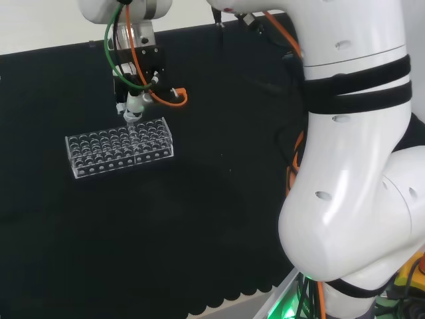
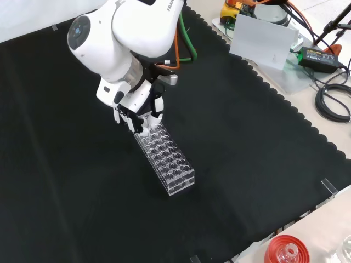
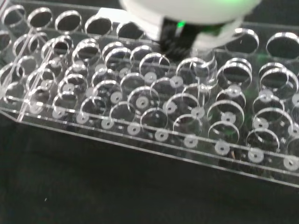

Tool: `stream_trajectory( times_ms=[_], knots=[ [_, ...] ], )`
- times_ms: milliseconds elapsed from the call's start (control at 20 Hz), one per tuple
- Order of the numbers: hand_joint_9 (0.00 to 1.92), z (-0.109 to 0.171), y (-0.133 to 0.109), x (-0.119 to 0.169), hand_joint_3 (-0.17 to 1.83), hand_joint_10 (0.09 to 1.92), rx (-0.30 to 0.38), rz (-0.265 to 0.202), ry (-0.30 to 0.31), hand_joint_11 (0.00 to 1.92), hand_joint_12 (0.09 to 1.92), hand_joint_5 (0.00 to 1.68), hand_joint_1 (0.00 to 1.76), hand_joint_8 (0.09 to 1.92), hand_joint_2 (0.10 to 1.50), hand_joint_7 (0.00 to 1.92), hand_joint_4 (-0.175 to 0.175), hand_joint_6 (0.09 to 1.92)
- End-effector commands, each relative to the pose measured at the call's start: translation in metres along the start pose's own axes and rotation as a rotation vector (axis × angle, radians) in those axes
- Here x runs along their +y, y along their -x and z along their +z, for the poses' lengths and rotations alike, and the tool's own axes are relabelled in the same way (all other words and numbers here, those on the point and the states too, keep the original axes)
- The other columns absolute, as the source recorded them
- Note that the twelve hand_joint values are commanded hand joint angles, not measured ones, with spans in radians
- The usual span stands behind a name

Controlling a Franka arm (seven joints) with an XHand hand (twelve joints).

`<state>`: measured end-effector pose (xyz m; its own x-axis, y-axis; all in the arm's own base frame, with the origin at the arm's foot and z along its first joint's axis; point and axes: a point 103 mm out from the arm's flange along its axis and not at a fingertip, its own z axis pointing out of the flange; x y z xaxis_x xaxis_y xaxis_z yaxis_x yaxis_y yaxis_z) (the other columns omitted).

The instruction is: Put the test tube back in the rack.

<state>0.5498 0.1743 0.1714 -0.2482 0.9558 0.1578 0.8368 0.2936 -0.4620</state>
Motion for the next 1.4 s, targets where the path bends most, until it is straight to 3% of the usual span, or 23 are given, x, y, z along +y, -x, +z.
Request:
stream_trajectory(
  times_ms=[50,700,1000,1400],
  knots=[
    [1.09,0.004,0.002,0.000,0.84,0.86,0.036,-0.032,-0.096,0.61,1.41,0.78,1.24,0.82,0.44,0.89,-0.113,0.80],
    [0.93,-0.014,-0.001,-0.015,0.76,0.91,0.048,-0.050,-0.097,0.48,1.47,0.57,1.19,0.91,0.45,0.63,-0.038,0.82],
    [0.92,-0.032,-0.003,-0.030,0.76,0.91,0.041,-0.037,-0.089,0.49,1.47,0.50,1.19,0.91,0.46,0.62,-0.030,0.80],
    [0.93,-0.072,0.000,-0.059,0.76,0.91,0.030,-0.034,-0.032,0.51,1.46,0.49,1.19,0.91,0.46,0.65,-0.037,0.80]
  ],
)
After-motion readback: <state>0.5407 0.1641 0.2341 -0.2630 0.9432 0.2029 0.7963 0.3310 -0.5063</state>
